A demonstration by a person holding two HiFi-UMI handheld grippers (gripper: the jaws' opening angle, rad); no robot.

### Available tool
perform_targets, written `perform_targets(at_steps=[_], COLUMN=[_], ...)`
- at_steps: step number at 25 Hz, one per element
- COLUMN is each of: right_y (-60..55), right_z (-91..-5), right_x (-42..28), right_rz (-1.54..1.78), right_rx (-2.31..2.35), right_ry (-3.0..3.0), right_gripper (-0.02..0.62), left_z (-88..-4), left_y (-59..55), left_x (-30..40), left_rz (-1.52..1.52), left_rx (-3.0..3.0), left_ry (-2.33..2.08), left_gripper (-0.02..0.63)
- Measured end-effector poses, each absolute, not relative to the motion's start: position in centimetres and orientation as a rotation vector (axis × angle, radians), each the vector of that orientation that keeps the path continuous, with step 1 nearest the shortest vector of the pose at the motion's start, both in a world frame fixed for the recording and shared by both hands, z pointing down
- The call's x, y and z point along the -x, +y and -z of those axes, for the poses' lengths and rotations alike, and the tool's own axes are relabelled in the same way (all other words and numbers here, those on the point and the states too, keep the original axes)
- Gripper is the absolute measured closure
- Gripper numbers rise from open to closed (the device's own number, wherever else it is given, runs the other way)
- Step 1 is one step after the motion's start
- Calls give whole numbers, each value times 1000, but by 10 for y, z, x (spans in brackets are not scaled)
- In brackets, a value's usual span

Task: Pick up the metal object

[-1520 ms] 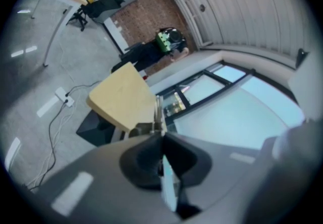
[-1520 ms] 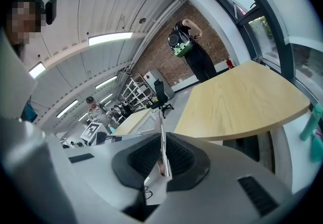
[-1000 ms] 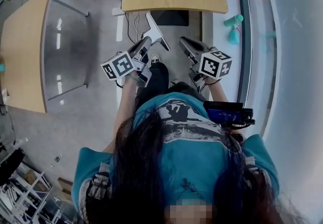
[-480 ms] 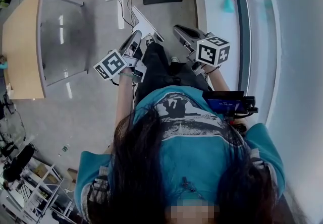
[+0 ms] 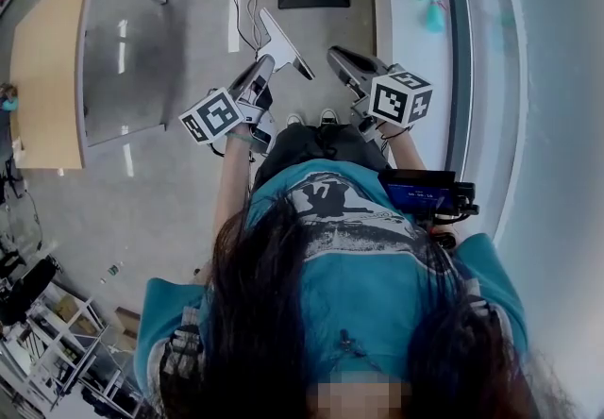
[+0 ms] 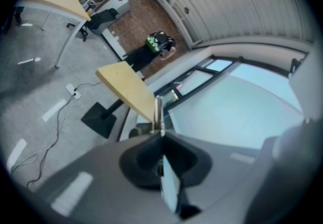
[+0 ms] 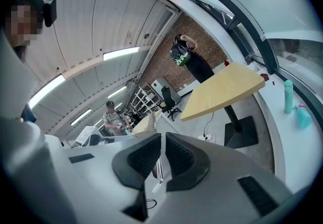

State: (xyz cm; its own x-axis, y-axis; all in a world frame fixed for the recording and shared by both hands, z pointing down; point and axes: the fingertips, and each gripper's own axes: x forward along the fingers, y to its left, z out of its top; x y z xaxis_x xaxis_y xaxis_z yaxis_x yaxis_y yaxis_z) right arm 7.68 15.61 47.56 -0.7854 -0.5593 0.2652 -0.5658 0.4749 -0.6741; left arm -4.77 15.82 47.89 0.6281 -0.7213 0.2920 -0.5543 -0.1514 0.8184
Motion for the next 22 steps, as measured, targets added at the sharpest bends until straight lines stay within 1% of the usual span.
perform_targets(at_steps=[6,12,22], right_y=[154,168,170], right_z=[-460,-445,-459], right_x=[-66,-28,-37], right_rz=[-1204,-1182,-1162], right_rx=[-1003,-997,-1015], right_ry=[-2702,-2695,-2679], right_gripper=[581,581,581], left_z=[-462,-448,-462], left_y=[161,173,173], left_x=[45,78,75], left_rz=[192,188,194], left_rx=[-1857,-1858,-1860], left_ry=[-993,-979,-977], left_gripper=[603,603,603])
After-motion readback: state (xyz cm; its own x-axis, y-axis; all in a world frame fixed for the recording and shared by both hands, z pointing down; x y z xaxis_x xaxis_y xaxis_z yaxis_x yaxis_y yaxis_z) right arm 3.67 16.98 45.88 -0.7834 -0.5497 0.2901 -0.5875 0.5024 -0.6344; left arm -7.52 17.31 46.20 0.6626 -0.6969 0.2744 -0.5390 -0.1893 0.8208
